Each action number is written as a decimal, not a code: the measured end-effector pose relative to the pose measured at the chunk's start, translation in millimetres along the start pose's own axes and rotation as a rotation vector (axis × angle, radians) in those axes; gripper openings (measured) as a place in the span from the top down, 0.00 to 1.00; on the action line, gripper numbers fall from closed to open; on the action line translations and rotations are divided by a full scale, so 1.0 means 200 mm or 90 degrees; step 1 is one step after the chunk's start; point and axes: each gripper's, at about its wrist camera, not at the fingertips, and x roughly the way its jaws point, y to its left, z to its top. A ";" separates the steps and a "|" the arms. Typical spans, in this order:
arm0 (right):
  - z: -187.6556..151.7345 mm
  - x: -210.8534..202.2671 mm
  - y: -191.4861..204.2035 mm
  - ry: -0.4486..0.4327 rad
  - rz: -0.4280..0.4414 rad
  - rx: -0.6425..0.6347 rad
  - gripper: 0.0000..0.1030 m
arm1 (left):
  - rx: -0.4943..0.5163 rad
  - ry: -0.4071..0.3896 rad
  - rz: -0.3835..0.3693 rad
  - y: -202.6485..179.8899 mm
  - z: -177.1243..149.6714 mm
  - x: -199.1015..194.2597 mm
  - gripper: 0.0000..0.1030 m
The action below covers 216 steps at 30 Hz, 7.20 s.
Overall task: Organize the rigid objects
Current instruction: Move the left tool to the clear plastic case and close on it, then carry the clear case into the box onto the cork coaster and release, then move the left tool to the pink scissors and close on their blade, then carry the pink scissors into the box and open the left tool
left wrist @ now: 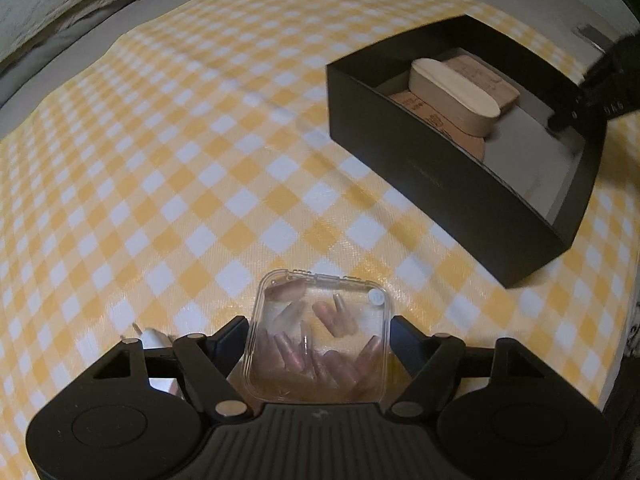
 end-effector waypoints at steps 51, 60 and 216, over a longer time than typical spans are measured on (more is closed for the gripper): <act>0.01 0.02 0.03 0.000 0.000 -0.009 0.93 | 0.396 -0.058 0.094 -0.60 0.59 0.10 0.21; 0.02 0.03 0.04 0.000 -0.002 -0.012 0.93 | 0.383 -0.060 0.079 -0.62 0.57 0.08 0.12; 0.16 -0.07 -0.03 -0.050 0.022 0.110 0.96 | 0.089 -0.038 -0.153 -0.72 0.53 0.13 0.80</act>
